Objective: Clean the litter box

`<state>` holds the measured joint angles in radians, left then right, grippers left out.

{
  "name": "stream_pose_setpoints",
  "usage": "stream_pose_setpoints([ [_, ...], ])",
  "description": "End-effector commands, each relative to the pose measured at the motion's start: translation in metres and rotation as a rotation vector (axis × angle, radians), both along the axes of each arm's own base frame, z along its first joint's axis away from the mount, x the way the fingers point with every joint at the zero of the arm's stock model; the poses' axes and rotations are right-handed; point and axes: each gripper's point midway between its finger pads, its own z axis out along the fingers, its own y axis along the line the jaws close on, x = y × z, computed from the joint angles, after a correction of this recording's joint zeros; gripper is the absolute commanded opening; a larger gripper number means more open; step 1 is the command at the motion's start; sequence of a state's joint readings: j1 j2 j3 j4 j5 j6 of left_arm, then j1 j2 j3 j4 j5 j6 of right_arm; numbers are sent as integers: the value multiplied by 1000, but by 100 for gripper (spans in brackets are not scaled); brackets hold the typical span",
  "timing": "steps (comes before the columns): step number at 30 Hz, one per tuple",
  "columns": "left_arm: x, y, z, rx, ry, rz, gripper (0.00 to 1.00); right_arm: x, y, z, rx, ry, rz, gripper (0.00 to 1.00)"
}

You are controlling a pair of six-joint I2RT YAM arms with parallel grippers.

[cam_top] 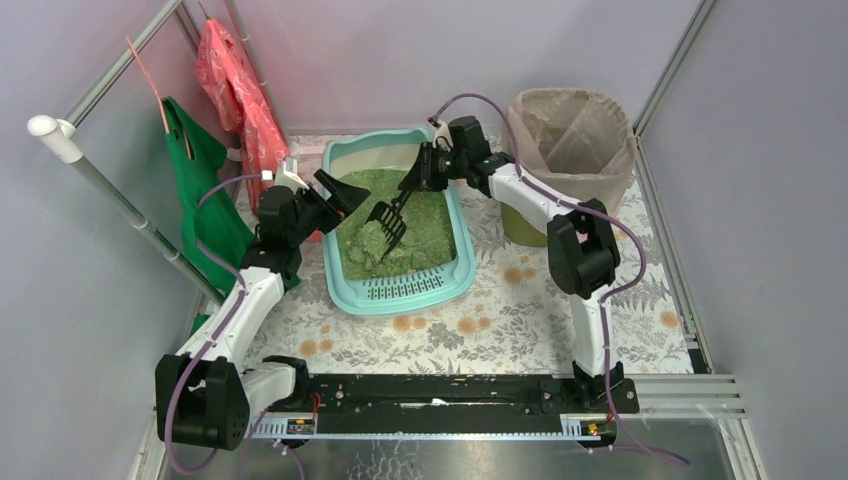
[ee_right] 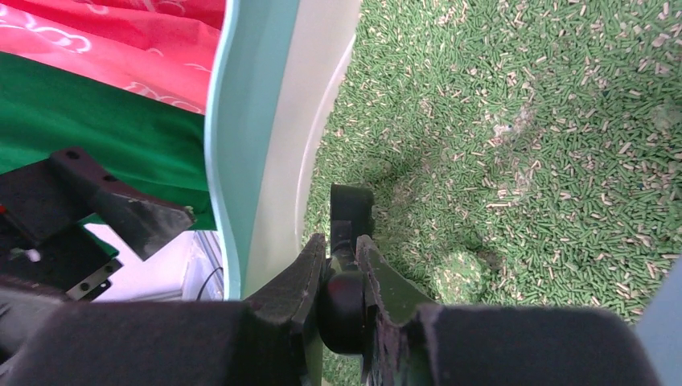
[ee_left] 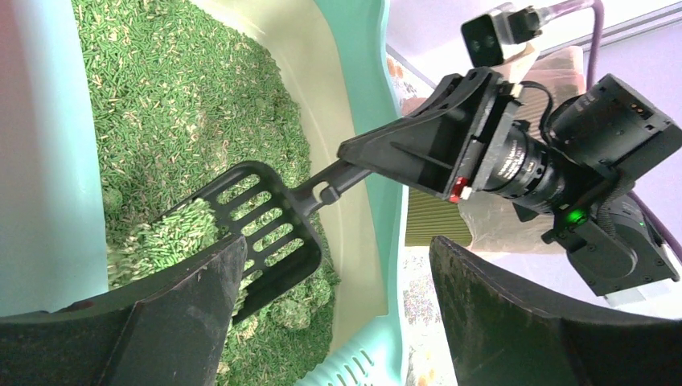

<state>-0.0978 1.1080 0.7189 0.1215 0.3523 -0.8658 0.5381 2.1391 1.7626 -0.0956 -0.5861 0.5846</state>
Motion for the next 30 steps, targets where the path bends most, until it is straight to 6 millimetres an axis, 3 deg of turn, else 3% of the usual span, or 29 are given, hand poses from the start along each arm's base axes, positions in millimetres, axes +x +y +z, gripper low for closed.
stream_pose_setpoints([
  [1, 3, 0, 10, -15, -57, -4, 91, 6, -11, 71, 118, -88, 9, 0],
  [9, 2, 0, 9, -14, -56, -4, 91, 13, -19, 72, 166, -48, 2, 0],
  [15, 2, 0, 10, -15, -58, -8, 91, 25, -19, 93, 257, -40, 18, 0],
  [24, 3, 1, 13, -8, -60, -2, 91, 51, -51, 108, 252, -81, -37, 0],
  [30, 5, 2, 12, -1, -53, -2, 91, 58, -49, 93, 305, -16, -25, 0],
])
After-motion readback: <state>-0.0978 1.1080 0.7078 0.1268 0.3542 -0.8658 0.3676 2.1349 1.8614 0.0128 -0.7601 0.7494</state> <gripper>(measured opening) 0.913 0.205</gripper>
